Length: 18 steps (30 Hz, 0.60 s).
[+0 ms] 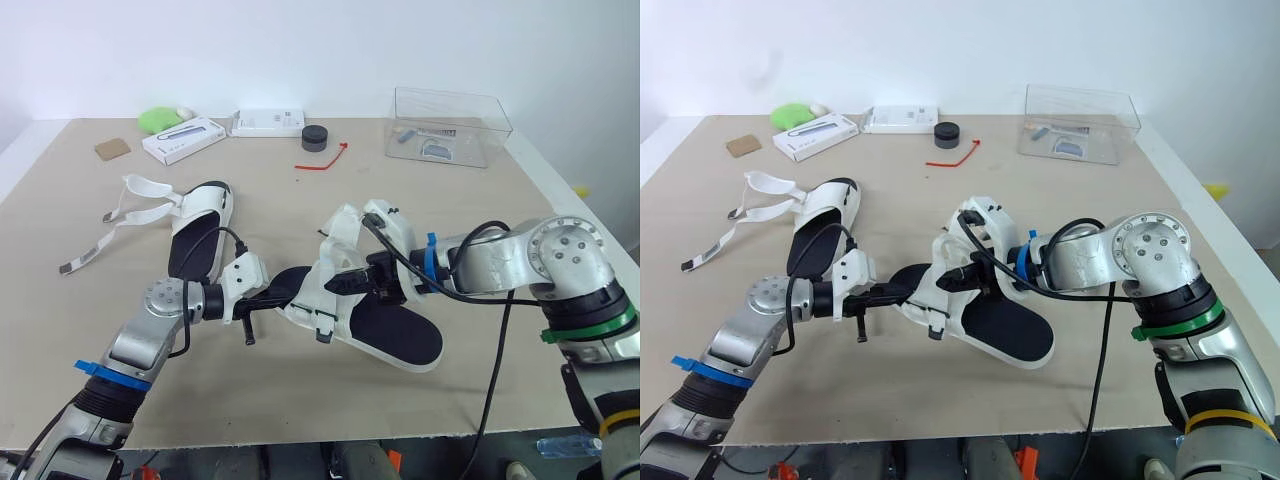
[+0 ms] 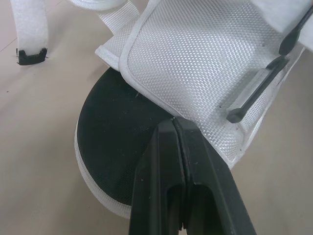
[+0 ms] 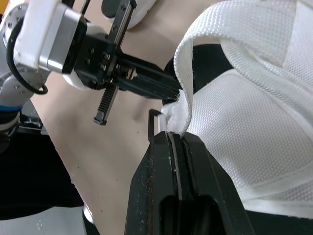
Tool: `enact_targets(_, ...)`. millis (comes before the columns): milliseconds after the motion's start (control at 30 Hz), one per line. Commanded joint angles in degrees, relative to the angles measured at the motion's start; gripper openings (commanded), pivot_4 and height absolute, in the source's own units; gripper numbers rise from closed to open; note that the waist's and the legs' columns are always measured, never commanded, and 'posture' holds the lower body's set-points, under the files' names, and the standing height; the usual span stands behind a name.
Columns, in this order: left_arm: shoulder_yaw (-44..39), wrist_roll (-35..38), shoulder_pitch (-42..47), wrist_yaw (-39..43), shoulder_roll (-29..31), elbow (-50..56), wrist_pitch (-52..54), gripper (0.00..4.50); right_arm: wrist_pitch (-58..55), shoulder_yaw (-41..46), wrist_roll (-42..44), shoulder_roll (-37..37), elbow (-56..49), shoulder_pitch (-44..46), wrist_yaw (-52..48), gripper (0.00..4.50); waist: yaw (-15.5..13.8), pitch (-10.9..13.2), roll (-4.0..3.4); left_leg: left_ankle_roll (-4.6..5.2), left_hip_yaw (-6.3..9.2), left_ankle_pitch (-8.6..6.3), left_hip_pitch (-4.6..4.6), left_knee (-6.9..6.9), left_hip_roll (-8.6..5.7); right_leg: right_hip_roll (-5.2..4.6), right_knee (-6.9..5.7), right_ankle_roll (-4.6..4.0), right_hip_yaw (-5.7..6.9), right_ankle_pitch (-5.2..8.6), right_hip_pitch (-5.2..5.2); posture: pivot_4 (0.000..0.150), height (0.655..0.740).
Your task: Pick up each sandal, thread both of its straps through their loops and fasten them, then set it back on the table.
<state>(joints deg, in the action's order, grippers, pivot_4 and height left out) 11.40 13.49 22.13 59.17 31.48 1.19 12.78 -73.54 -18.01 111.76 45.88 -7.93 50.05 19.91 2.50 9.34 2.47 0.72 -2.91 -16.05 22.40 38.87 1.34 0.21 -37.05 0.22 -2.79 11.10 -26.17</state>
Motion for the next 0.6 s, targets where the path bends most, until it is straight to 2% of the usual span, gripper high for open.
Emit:
enact_targets(33,1.13,-1.36,-0.42,0.19,0.13,-1.5,0.54,0.0,0.48,-0.11,1.24,1.37,-3.22,-0.44,-0.87,0.08,0.0,0.0,0.0,0.0,0.0,0.0,0.0,0.0,0.0,0.0,0.0,0.0,0.0,0.0,0.0,0.15,0.74)
enact_targets(467,1.22,-1.49,0.19,0.75,0.26,-2.21,0.41,0.0,1.69,-0.53,1.22,3.72,-7.22,-1.02,-3.23,0.08,-0.02,0.0,0.0,0.0,0.0,0.0,0.0,0.0,-0.01,-0.01,0.0,0.01,0.0,0.0,0.01,0.15,0.74)
enact_targets(567,1.25,-1.51,0.4,0.91,0.22,-2.45,0.39,0.0,1.07,-0.32,-0.09,4.25,-7.9,-0.25,-4.7,0.95,-0.03,-0.01,0.0,0.0,0.01,0.0,0.0,0.0,-0.01,-0.01,0.0,0.01,0.01,0.0,0.01,0.15,0.74)
enact_targets(600,1.26,-1.51,0.43,0.94,0.22,-2.49,0.37,0.0,0.81,-0.33,-0.53,4.45,-8.07,-0.16,-5.28,1.4,-0.03,-0.01,0.0,0.0,0.01,0.0,0.0,0.0,0.0,0.0,0.0,0.01,0.01,0.0,0.0,0.15,0.74)
